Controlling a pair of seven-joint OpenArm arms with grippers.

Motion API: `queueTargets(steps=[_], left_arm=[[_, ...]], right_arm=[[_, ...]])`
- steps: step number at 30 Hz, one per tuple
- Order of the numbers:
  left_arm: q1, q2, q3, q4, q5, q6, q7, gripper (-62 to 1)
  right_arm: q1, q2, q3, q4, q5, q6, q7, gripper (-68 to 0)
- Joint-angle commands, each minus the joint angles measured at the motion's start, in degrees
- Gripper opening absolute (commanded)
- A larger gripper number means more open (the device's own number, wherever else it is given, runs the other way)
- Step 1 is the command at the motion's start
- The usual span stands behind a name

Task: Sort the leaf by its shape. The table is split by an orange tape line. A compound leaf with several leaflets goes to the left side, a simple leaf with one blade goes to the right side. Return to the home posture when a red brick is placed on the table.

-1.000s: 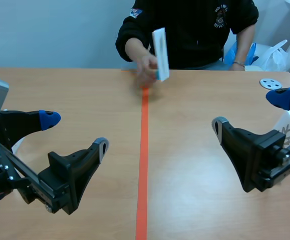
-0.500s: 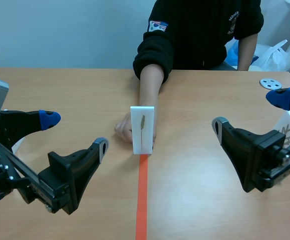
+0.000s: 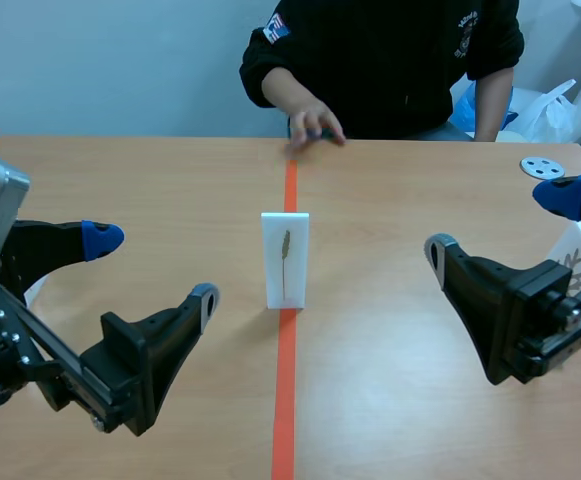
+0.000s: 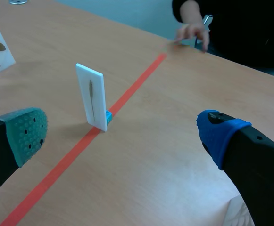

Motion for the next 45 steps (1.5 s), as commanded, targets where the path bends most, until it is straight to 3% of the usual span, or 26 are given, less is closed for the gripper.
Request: queueTargets(steps=[1, 11, 18, 27, 34, 45], left_arm=[[-1.6, 0.15, -0.39, -1.07, 0.52, -0.09, -0.94, 1.4], [-10.73, 0.15, 0.79, -13.99, 0.87, -1.6, -1.4, 1.4], [-18.78, 0.66, 8.15, -23.76, 2.64, -1.57, -4.22, 1.4], [-28.81, 6.88, 14.53, -38.21, 6.32, -0.87, -7.67, 1.4], [-35.36, 11.67, 16.94, -49.18, 6.49, -0.85, -11.41, 1.4], [-43.5, 16.68, 20.24, -58.38, 11.15, 0.59, -15.02, 1.4]], right_arm=[[0.85, 0.26, 0.74, 0.15, 0.79, -0.15, 0.92, -0.4], [0.85, 0.26, 0.74, 0.15, 0.76, -0.17, 0.92, -0.4], [0.85, 0.26, 0.74, 0.15, 0.66, -0.2, 0.92, -0.4], [0.85, 0.26, 0.74, 0.15, 0.59, -0.2, 0.92, -0.4], [0.85, 0.26, 0.74, 0.15, 0.59, -0.2, 0.92, -0.4], [0.85, 0.24, 0.74, 0.15, 0.59, -0.2, 0.98, -0.4]])
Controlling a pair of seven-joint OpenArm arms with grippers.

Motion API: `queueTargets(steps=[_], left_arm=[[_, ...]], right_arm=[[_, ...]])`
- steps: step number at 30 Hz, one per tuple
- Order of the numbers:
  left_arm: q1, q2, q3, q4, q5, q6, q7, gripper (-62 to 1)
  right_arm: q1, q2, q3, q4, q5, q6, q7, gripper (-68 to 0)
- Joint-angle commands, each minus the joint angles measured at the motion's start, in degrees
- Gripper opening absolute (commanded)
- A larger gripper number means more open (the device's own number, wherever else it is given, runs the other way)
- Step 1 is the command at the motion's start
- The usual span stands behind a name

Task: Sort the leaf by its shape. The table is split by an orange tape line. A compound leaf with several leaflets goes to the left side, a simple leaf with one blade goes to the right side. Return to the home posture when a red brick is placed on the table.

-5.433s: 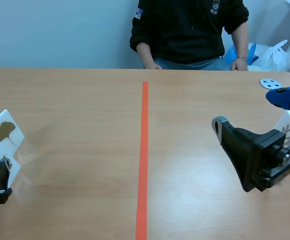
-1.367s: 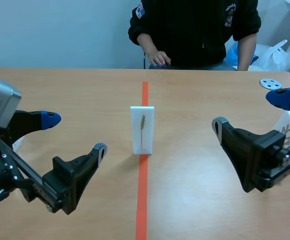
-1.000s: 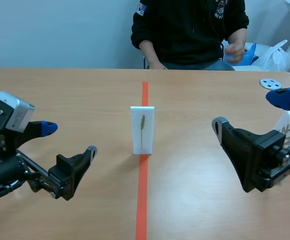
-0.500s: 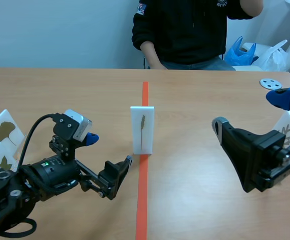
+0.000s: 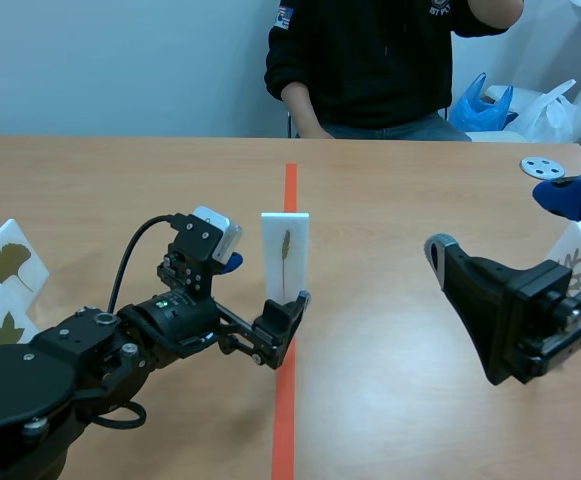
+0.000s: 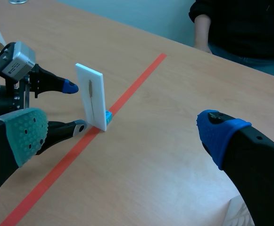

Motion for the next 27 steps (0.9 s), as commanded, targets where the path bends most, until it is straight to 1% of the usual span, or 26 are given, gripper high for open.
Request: queueTargets(steps=[1, 11, 14, 16, 22, 24, 27], left_arm=[[-1.31, 0.68, 0.57, 1.03, -0.55, -0.15, -1.36, 1.4], [-2.56, 1.2, 2.84, 0.48, -0.55, -0.35, -1.6, 0.9], [-2.58, 1.31, 2.84, 0.48, -0.55, -0.35, -1.79, -12.6], [-2.69, 1.55, 2.84, 0.48, -0.55, -0.35, -1.79, -18.4], [-2.71, 2.93, 2.84, 0.48, -0.57, -0.11, -1.79, -29.9], [-2.71, 3.17, 2.84, 0.48, -0.57, -0.11, -1.81, -32.1], [-2.71, 3.82, 2.82, 0.48, -0.57, 1.4, -1.79, -36.3]], right_arm=[[0.85, 0.24, 0.74, 0.15, 0.63, -0.17, 1.01, -0.4], [0.85, 0.13, 0.74, 0.15, 0.63, -0.17, 1.07, -0.4], [0.85, 0.13, 0.74, 0.15, 0.63, -0.17, 1.07, -0.4], [0.85, 0.13, 0.74, 0.15, 0.63, -0.17, 1.07, -0.4], [0.85, 0.13, 0.74, 0.15, 0.63, -0.17, 1.07, -0.4], [0.85, 0.13, 0.74, 0.15, 0.63, -0.17, 1.07, -0.4], [0.85, 0.13, 0.74, 0.15, 0.63, -0.17, 1.07, -0.4]])
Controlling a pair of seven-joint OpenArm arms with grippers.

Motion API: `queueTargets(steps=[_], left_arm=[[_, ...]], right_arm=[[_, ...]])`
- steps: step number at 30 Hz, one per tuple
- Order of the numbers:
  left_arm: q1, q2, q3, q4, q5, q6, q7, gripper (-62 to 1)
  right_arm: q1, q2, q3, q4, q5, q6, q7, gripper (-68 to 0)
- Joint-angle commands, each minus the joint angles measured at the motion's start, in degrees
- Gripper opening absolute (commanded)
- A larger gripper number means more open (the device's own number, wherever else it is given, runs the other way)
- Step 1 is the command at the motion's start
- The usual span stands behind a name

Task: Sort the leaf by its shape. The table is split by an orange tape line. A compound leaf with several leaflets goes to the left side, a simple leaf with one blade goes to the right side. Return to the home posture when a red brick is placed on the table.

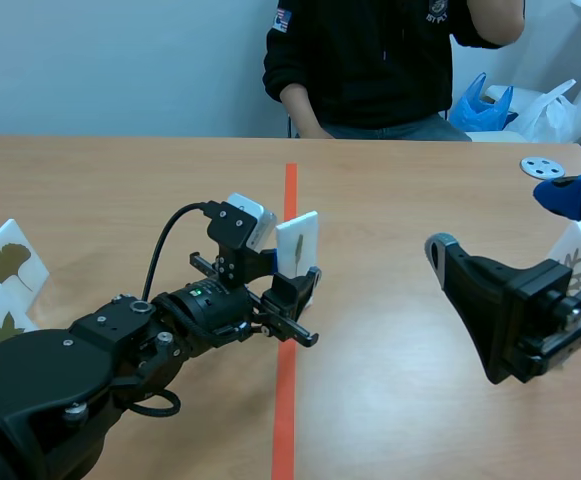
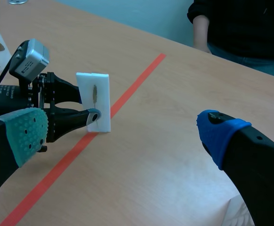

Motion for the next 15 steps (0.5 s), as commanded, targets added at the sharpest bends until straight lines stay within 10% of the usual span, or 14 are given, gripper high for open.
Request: queueTargets(steps=[1, 15], left_arm=[[-0.66, 0.79, -0.09, 1.18, -0.57, 0.92, -1.18, -37.6], [-0.66, 1.07, -0.11, 1.22, -0.57, 1.81, -1.2, -56.9]], right_arm=[[0.85, 0.15, 0.74, 0.15, 0.63, -0.02, 1.05, -0.4], [0.85, 0.15, 0.74, 0.15, 0.63, -0.02, 1.05, -0.4]])
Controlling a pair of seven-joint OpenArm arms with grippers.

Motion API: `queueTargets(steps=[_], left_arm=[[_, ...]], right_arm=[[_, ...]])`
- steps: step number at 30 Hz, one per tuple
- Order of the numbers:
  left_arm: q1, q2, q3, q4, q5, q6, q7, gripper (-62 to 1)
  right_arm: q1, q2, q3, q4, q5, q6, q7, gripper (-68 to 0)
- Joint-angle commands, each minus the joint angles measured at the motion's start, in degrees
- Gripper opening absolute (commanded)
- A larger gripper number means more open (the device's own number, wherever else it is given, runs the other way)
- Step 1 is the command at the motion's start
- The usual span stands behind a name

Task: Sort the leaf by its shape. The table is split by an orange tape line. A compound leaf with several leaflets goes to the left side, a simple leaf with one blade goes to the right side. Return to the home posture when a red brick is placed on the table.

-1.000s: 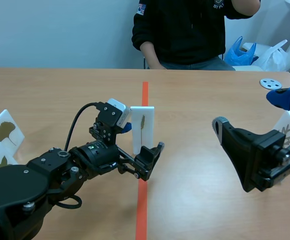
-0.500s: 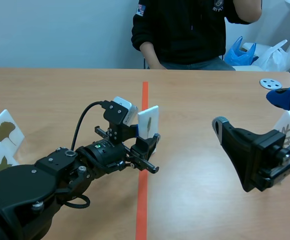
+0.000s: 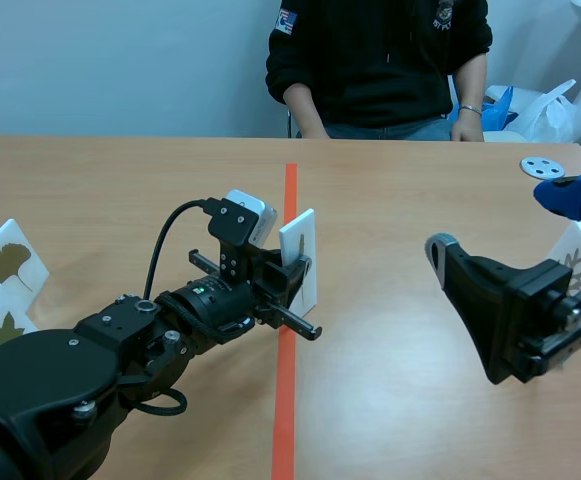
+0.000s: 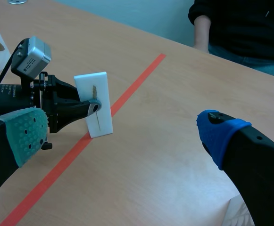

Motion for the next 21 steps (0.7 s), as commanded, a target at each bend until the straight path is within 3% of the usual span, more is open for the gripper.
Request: queueTargets(steps=[1, 6, 11, 17, 21], left_arm=[[-0.61, 0.39, -0.11, 1.44, -0.37, -0.15, -0.74, -56.9], [0.55, -0.96, -1.16, 6.14, -1.03, -0.22, 2.62, -56.9], [5.25, -4.11, -3.8, 17.73, -1.27, -0.24, 8.5, -56.9], [15.65, -7.96, -9.92, 33.2, -1.33, -0.2, 12.28, -56.9], [24.92, -9.92, -15.63, 42.21, -4.11, -0.17, 13.09, -56.9]], right_arm=[[0.85, 0.15, 0.74, 0.15, 0.63, -0.02, 1.05, -0.4], [0.85, 0.15, 0.74, 0.15, 0.63, -0.02, 1.05, -0.4], [0.87, 0.15, 0.74, 0.15, 0.63, 0.0, 1.05, -0.4], [1.01, 0.17, 0.74, 0.15, 0.63, 0.0, 1.05, -0.4], [1.01, 0.17, 0.74, 0.15, 0.63, 0.0, 1.03, -0.4]])
